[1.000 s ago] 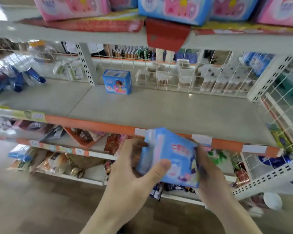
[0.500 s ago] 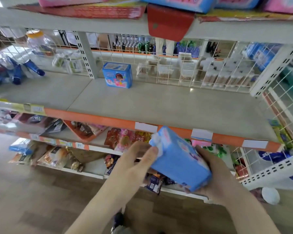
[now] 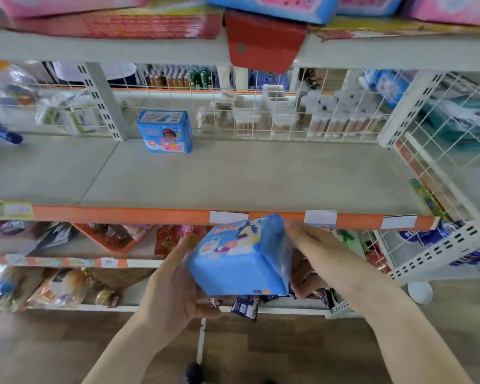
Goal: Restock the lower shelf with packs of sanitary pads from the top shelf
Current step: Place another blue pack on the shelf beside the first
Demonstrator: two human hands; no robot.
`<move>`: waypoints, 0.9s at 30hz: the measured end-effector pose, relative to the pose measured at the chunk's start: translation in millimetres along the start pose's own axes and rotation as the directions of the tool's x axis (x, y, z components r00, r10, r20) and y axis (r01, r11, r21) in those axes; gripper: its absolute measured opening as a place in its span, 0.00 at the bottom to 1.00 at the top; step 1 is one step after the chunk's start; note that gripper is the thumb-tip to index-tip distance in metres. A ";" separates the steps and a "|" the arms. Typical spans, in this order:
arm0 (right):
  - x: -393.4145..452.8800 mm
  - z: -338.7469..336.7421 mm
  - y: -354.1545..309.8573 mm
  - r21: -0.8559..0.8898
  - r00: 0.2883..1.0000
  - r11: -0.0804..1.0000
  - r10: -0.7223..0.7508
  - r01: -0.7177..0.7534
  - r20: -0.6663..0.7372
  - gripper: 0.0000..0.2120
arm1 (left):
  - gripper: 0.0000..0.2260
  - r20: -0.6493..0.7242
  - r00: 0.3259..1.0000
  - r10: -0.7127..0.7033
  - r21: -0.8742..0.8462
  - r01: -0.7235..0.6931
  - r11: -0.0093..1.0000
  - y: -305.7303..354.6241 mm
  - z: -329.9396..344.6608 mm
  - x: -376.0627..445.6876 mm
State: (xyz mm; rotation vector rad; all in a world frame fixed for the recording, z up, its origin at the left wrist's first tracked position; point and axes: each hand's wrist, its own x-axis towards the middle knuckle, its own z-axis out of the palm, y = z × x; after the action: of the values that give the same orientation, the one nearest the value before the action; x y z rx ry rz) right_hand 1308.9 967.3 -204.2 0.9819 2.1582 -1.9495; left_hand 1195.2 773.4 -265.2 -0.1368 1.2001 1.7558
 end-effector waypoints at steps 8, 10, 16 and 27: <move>10.5 25.4 -10.6 0.075 0.987 0.984 -0.161 0.162 -0.019 0.16 | 0.40 0.056 0.984 0.169 -0.001 -0.169 0.986 26.9 -28.6 16.1; 16.5 33.9 -6.8 0.058 0.983 0.982 -0.174 0.177 -0.049 0.20 | 0.38 0.049 0.967 0.251 0.064 -0.254 0.965 36.6 -32.2 16.6; 32.9 66.9 -2.9 -0.019 0.987 0.989 -0.151 0.150 -0.063 0.17 | 0.13 0.089 0.923 0.374 0.255 -0.384 0.887 54.1 -43.5 20.7; 50.6 94.0 1.5 0.000 0.953 0.968 -0.245 0.249 -0.180 0.22 | 0.26 0.263 0.900 0.347 0.381 -0.428 0.820 71.0 -83.0 32.8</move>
State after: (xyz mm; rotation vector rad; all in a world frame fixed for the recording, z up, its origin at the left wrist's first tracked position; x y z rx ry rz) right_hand 1236.1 901.7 -246.6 0.9651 2.4710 -2.0664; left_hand 1091.7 727.6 -279.1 0.5635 1.5242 1.7445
